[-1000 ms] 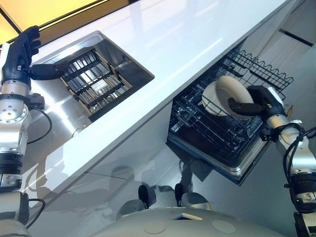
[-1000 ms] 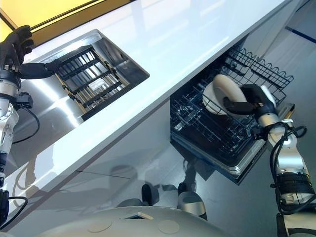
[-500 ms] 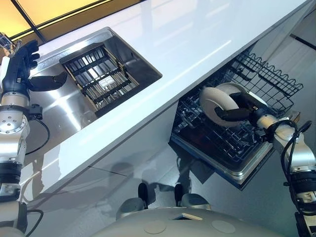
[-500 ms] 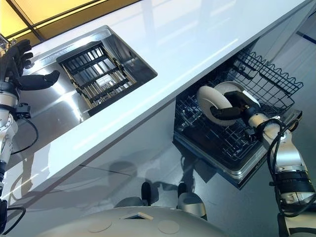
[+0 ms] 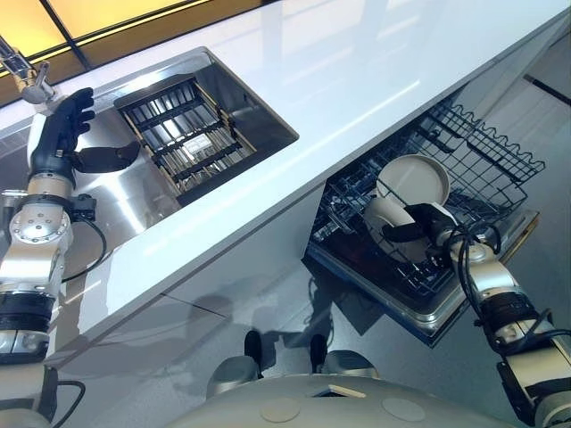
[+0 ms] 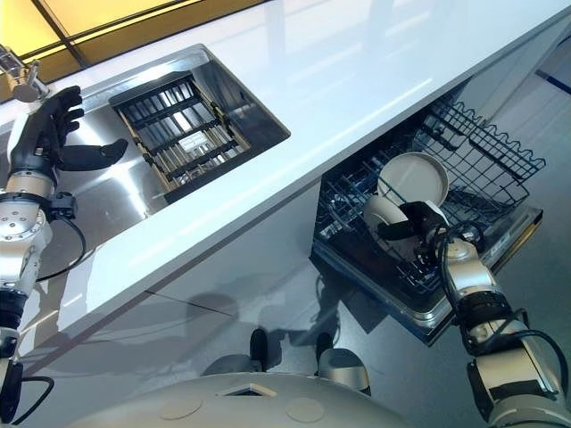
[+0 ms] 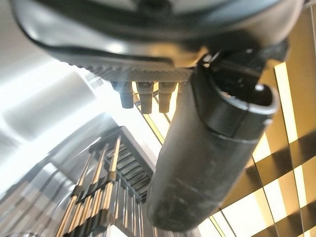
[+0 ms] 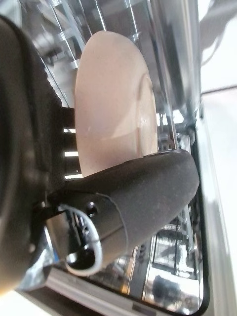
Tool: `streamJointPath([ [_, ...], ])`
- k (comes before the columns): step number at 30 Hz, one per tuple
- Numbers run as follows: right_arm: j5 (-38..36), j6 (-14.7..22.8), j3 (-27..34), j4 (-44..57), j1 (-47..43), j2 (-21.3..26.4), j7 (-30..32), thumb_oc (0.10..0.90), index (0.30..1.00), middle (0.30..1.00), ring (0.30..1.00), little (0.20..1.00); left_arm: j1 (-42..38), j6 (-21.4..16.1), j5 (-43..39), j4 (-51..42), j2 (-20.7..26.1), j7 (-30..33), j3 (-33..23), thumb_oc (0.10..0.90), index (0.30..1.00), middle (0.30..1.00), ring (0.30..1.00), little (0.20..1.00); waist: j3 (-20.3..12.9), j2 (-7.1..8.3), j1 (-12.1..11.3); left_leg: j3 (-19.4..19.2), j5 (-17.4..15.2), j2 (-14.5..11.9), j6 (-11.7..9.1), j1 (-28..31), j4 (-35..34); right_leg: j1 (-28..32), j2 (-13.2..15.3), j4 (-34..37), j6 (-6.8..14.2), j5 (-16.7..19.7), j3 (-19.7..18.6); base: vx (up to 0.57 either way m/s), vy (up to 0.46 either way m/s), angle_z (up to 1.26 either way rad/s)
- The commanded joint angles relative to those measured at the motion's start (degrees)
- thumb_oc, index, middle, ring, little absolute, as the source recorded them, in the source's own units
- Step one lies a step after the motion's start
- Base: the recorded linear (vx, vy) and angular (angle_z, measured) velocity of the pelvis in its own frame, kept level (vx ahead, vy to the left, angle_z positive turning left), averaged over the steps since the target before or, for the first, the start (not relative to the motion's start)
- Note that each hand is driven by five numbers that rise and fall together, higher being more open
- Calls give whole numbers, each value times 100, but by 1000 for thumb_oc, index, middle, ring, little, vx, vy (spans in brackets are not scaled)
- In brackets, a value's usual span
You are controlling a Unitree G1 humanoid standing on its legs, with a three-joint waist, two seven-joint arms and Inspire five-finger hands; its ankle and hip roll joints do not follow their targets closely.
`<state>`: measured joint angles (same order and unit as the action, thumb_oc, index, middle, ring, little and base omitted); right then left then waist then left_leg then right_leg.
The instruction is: Pick up plates and place into dishwasher.
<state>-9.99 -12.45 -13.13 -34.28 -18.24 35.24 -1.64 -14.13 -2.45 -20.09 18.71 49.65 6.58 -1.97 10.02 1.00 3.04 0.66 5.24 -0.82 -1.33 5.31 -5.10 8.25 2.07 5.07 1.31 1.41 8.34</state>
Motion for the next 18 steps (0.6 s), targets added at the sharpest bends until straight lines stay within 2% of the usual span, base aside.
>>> streamJointPath([
  [1, -85, 1145, -205, 360, -914, 256, 863, 800, 900, 900, 900, 900, -698, -354, 100, -422, 102, 320, 55, 800, 900, 900, 900, 900, -378, -298, -203, -102, -387, 127, -81, -162, 119, -465, -76, -931, 388, -567, 115, 27, 16, 4],
  [3, 12, 1617, -190, 795, -984, 153, 1243, 800, 900, 900, 900, 900, -620, -407, 122, -452, 33, 345, 77, 800, 900, 900, 900, 900, -347, -320, -199, -109, -387, 130, -66, -165, 130, -481, -87, -961, 381, -570, 97, 15, 19, 6],
  [5, -42, 1820, -63, 1404, -1000, 98, 1548, 800, 900, 900, 900, 900, -519, -414, 202, -549, -73, 410, 80, 800, 900, 900, 900, 900, -323, -335, -170, -123, -398, 133, -45, -163, 138, -514, -96, -1010, 382, -590, 73, 3, 10, 2],
  [14, -1199, 2129, 1131, 2564, -826, 478, 1689, 800, 900, 900, 900, 900, -496, -276, 3, -434, -3, 259, -170, 800, 900, 900, 900, 900, -378, -316, 52, -209, -511, 165, -5, -94, 138, -597, -101, -1166, 415, -694, 33, -3, 2, -2],
  [18, -1769, 2449, 1874, 2930, -414, 512, 1736, 800, 900, 900, 900, 900, -303, -287, 27, -382, -32, 187, -412, 800, 900, 900, 900, 900, -440, -296, 157, -294, -564, 178, 25, -63, 143, -630, -101, -1214, 447, -708, -10, 10, -10, -6],
])
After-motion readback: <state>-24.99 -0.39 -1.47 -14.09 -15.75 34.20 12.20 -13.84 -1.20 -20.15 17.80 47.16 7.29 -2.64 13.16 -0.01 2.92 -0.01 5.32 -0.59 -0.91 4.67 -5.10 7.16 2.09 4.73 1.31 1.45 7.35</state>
